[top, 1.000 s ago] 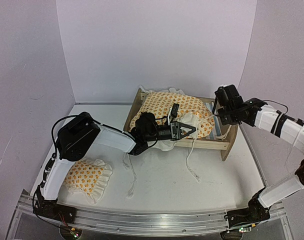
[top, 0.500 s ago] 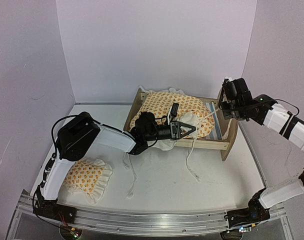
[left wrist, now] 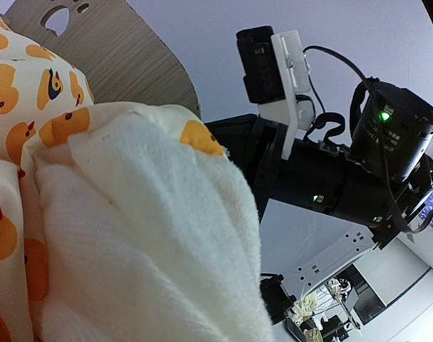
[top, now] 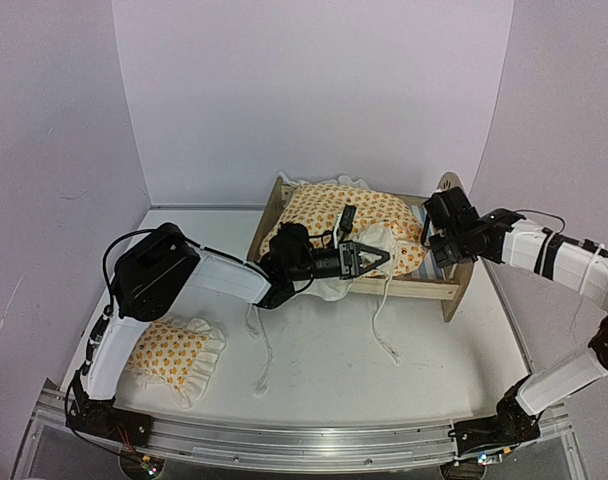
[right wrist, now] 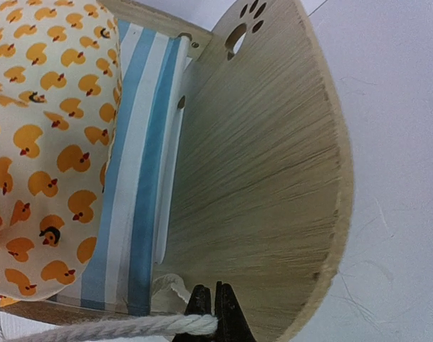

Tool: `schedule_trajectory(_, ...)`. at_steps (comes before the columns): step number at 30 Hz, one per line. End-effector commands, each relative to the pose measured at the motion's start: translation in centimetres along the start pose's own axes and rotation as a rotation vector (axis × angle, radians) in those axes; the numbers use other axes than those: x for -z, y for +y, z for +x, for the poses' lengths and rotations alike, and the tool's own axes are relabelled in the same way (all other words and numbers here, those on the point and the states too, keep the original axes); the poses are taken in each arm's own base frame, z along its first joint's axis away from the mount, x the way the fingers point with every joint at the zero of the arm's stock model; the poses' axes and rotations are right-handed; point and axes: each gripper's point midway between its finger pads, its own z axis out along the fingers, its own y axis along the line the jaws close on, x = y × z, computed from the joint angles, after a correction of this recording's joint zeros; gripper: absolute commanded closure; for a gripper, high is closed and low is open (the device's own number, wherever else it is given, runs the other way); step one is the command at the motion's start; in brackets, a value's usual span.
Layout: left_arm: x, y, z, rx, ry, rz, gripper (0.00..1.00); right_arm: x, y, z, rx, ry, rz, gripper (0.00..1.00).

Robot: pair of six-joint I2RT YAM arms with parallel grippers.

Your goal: Set up the pet bed

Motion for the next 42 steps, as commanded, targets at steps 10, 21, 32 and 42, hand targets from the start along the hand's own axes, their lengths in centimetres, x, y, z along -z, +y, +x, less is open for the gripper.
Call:
schedule_trajectory(10, -0.4, -1.8, -2.6, -0.102, -0.052, 0.043, 1.00, -1.5, 0.7, 0.9, -0.208, 0.064, 0.023, 0.82)
schedule_trajectory(21, -1.2, -0.6, -3.3, -0.154, -0.060, 0.003, 1.00, 5.0, -1.0, 2.4, -0.219, 0.164, -0.237, 0.09)
schedule_trajectory(32, -0.9, 1.2, -2.5, -0.152, -0.051, -0.053, 1.00, 0.5, -5.0, -1.1, -0.326, 0.125, -0.125, 0.27)
schedule_trajectory(42, 1.7, 3.0, -2.1, -0.182, -0.025, -0.180, 0.80, -0.6, -2.5, -2.5, -0.329, 0.105, -0.225, 0.81)
